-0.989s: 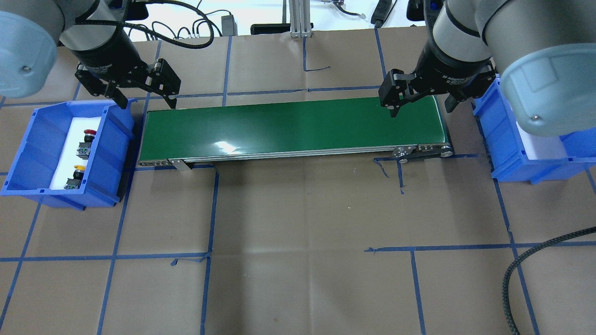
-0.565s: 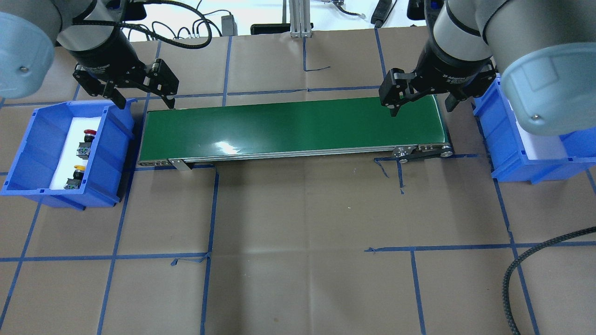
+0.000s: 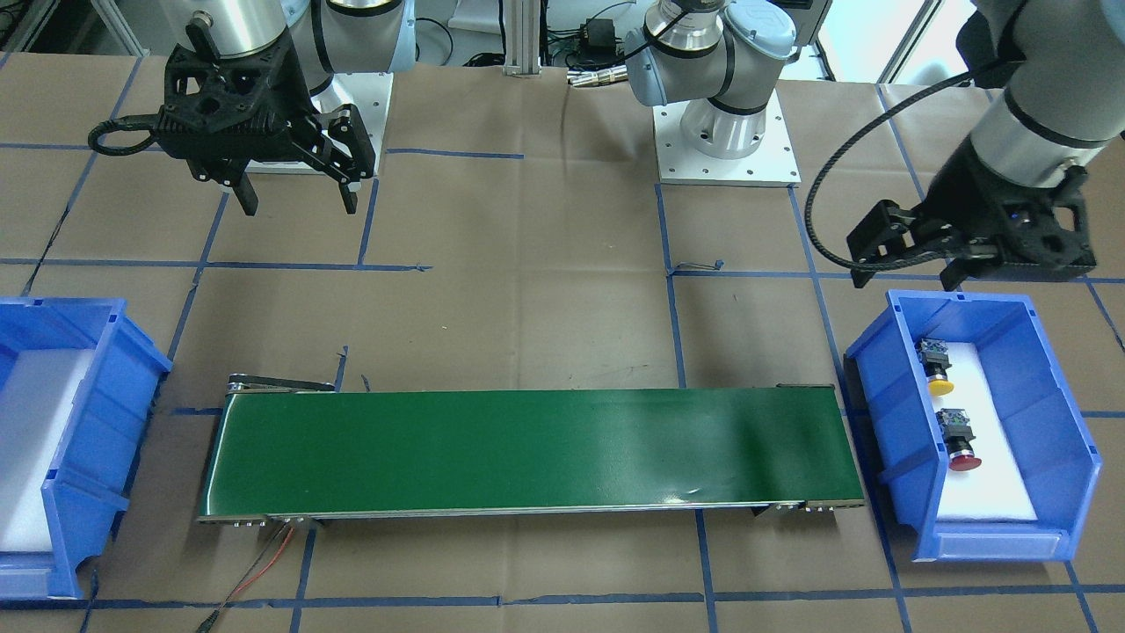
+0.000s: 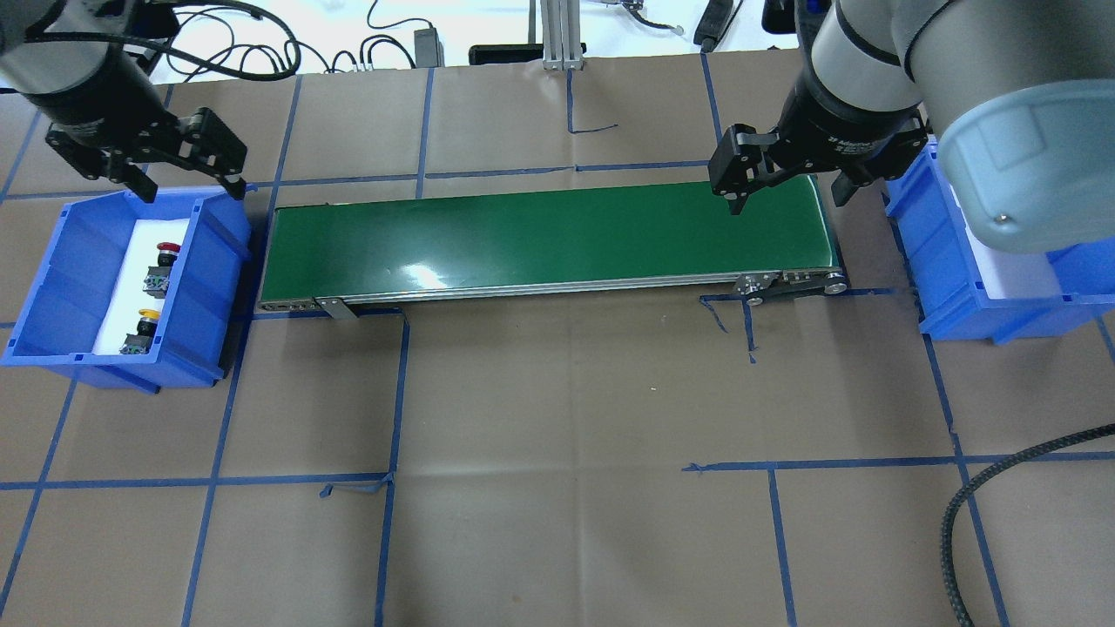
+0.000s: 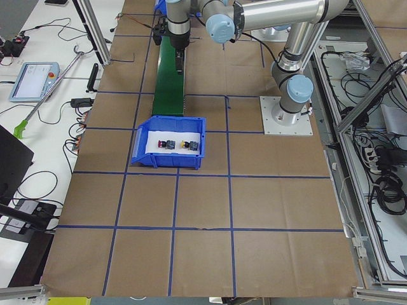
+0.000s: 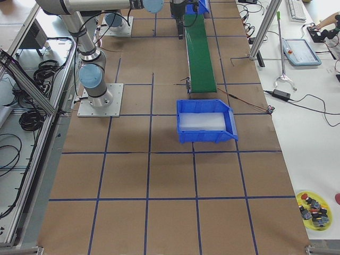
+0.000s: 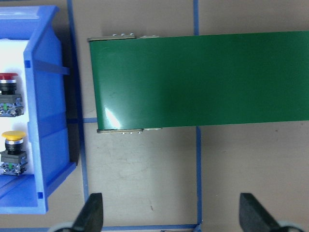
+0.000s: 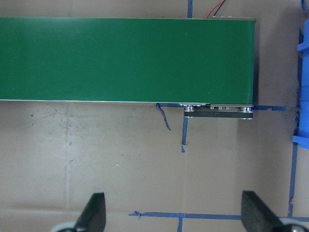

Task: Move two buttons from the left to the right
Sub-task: 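Move the left gripper down into the blue bin over the yellow button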

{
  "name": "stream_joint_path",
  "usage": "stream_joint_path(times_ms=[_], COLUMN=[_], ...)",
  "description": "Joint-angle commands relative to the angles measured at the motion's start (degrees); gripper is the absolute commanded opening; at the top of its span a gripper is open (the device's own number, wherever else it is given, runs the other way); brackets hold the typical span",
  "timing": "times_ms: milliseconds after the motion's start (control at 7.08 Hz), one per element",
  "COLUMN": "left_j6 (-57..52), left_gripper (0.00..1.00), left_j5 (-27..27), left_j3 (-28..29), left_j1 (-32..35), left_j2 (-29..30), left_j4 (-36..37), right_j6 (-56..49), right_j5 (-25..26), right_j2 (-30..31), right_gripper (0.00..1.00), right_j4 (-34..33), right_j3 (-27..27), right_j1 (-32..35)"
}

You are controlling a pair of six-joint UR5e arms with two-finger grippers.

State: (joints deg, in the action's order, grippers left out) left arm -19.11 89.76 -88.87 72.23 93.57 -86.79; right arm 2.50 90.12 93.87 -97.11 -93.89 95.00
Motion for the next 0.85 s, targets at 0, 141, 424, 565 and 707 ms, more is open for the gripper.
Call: stream_joint_path(times_ms=[0,141,424,565,707], left_j6=[-10.2,-15.4,-21.0,-22.6,-22.8], left_gripper=[1.0,1.0,0.99,0.99,0.98], left_j5=[0.2,0.2,0.1,0.1,0.1], left_j3=[-0.3,-0.9,-5.2,-7.1,-9.0], left_j1=[-9.8,-13.3,-19.0,-20.1,-20.2], left_j2=[0.1,0.2,-0.2,-0.2,-0.1], left_j4=[-0.6,-0.6,0.6,3.4,7.6], right_j6=[0.0,0.0,0.0,0.0,0.0], right_j5=[0.3,0.2,-0.2,0.0,0.2], right_j2=[0.0,0.0,-0.1,-0.1,0.0], right_gripper=[1.0,1.0,1.0,1.0,1.0], right_j4=[0.0,0.0,0.0,0.0,0.0], right_j3=[0.1,0.1,0.0,0.0,0.0], right_j1=[-0.3,-0.3,-0.3,-0.3,-0.3])
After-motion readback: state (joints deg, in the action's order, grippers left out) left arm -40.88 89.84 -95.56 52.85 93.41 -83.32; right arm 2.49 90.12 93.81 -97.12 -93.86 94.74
